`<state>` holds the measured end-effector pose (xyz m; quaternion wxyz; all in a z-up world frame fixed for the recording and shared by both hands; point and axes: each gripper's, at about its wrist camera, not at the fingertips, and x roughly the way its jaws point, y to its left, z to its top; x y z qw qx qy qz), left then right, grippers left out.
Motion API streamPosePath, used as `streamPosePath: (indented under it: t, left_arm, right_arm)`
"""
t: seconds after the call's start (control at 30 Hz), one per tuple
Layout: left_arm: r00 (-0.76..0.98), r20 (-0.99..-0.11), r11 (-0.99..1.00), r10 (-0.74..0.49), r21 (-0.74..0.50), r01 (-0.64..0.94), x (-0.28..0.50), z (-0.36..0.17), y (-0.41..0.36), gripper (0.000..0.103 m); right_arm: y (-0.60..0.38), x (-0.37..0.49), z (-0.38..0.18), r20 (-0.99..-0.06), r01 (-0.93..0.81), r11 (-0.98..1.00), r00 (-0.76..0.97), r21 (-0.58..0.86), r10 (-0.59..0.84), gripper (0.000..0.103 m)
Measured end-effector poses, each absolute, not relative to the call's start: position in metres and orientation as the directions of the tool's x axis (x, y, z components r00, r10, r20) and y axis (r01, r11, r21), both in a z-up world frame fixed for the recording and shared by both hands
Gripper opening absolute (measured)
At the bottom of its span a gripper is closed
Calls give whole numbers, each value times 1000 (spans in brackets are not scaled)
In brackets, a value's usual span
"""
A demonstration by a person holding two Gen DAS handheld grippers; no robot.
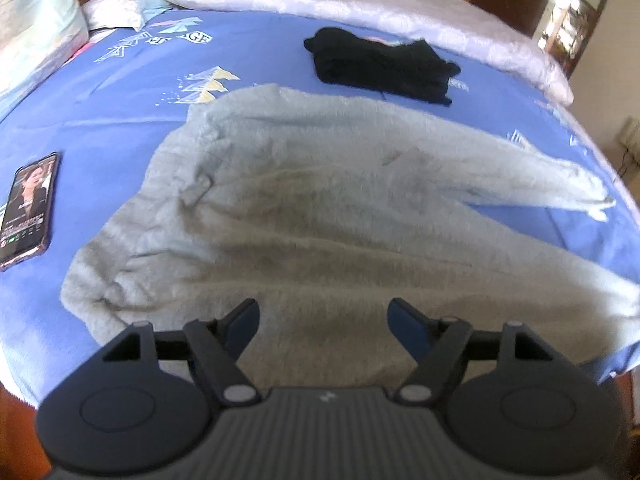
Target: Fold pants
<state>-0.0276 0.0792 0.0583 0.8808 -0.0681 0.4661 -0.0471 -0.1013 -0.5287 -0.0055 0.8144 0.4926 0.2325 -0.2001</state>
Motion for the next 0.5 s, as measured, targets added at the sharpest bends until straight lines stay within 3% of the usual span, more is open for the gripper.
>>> streamPosePath:
  t: [0.13, 0.33, 0.5]
  left_arm:
    - [469, -880, 995, -69, -97, -35, -15, 26, 85, 71]
    - [546, -827, 984, -137, -177, -21, -38, 59, 103, 73]
    - [628, -775, 960, -78, -228, -162, -63, 90, 157, 76]
  right_arm:
    - [-535, -105, -8, -586, 573, 413, 803, 708, -109, 54]
    - [-544, -110, -6, -571, 568, 375, 813, 733, -115, 54]
    - [-533, -103, 16, -543, 529, 455, 832, 716, -114, 54]
